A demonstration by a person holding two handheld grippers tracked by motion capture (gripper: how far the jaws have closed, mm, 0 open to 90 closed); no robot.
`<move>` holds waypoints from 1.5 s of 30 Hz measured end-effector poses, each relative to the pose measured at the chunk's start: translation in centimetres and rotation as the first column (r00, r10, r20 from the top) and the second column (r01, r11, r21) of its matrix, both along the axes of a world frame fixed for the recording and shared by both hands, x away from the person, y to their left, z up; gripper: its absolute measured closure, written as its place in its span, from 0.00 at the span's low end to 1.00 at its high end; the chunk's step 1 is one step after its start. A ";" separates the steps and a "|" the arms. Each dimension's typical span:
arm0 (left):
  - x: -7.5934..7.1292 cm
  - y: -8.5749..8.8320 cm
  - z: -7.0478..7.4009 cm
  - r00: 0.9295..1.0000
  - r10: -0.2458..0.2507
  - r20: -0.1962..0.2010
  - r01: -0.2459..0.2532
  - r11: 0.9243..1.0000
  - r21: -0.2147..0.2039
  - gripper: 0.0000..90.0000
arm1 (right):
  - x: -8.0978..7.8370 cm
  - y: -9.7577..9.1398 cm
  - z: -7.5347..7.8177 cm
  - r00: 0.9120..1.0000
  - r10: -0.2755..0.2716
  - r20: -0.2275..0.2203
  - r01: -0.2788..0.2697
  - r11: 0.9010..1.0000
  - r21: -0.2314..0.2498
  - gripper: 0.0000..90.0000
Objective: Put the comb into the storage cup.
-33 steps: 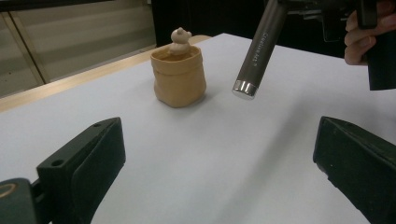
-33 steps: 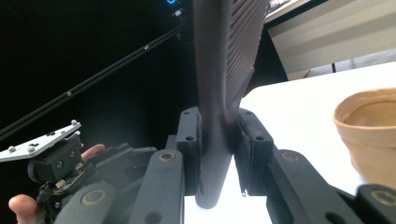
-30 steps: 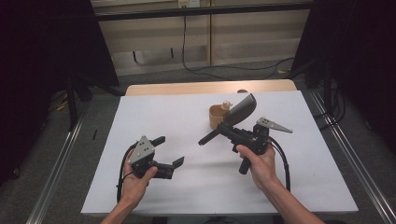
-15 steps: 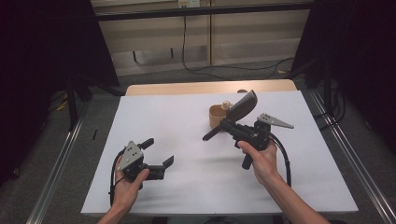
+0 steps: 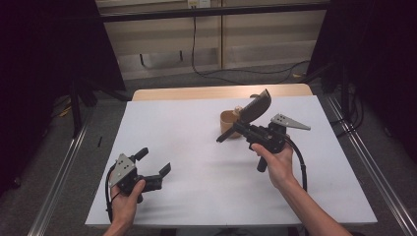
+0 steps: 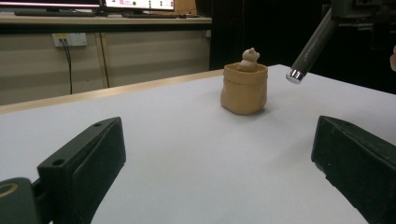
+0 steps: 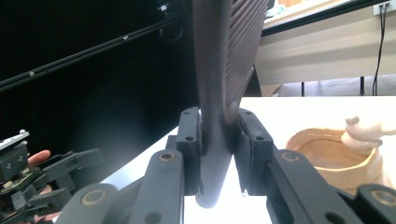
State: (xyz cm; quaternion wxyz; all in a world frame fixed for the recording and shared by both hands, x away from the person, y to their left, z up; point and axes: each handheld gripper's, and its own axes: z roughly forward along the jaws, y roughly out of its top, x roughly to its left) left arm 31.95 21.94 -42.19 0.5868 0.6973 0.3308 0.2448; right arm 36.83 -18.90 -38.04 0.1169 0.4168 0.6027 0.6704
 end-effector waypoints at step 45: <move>-2.0 1.2 -1.2 0.999 -0.029 -0.023 0.029 1.000 0.012 0.04 | 3.8 -1.5 3.3 0.991 -0.101 0.087 0.111 0.986 -0.120 0.81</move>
